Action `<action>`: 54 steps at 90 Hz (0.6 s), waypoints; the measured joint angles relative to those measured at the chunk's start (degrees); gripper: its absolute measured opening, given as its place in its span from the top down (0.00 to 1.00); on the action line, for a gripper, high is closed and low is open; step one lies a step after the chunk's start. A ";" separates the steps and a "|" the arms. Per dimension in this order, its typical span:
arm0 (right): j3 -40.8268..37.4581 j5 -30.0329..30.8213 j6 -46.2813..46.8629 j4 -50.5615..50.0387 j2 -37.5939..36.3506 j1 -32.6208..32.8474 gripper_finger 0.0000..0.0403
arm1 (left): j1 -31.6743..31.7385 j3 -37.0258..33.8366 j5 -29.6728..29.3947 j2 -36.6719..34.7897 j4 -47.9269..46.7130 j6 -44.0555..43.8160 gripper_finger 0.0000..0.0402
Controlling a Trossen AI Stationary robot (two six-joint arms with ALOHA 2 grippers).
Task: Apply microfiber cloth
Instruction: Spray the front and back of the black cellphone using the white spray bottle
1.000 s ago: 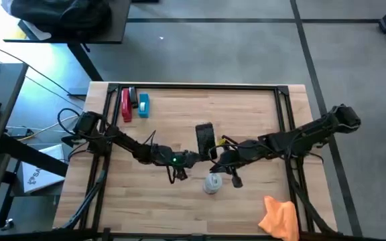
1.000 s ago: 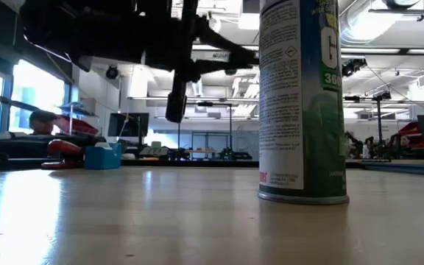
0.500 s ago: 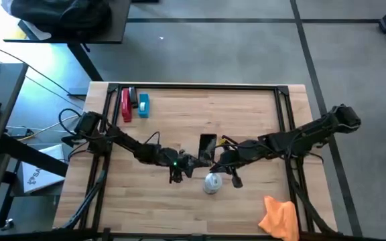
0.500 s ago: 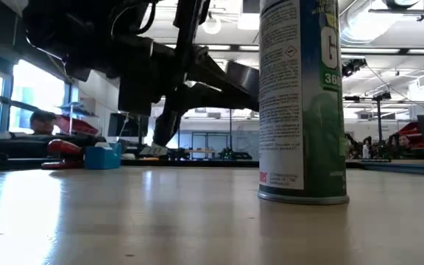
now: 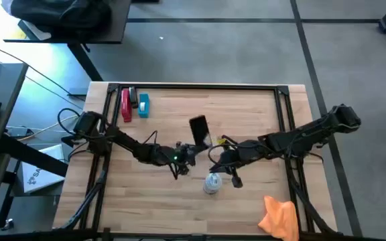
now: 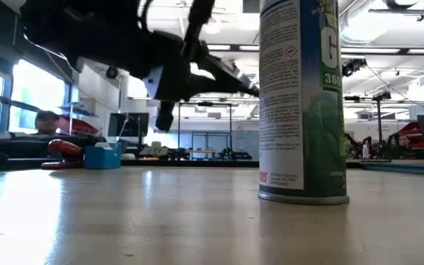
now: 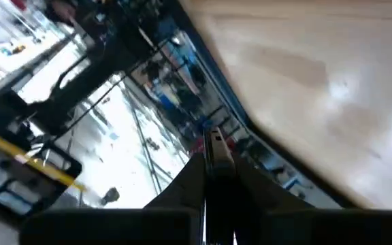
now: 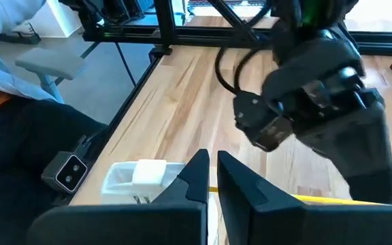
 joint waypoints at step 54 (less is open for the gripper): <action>10.27 9.59 -9.60 -11.12 0.07 1.24 0.97 | -10.99 0.00 -15.38 -0.21 -0.16 -26.56 0.96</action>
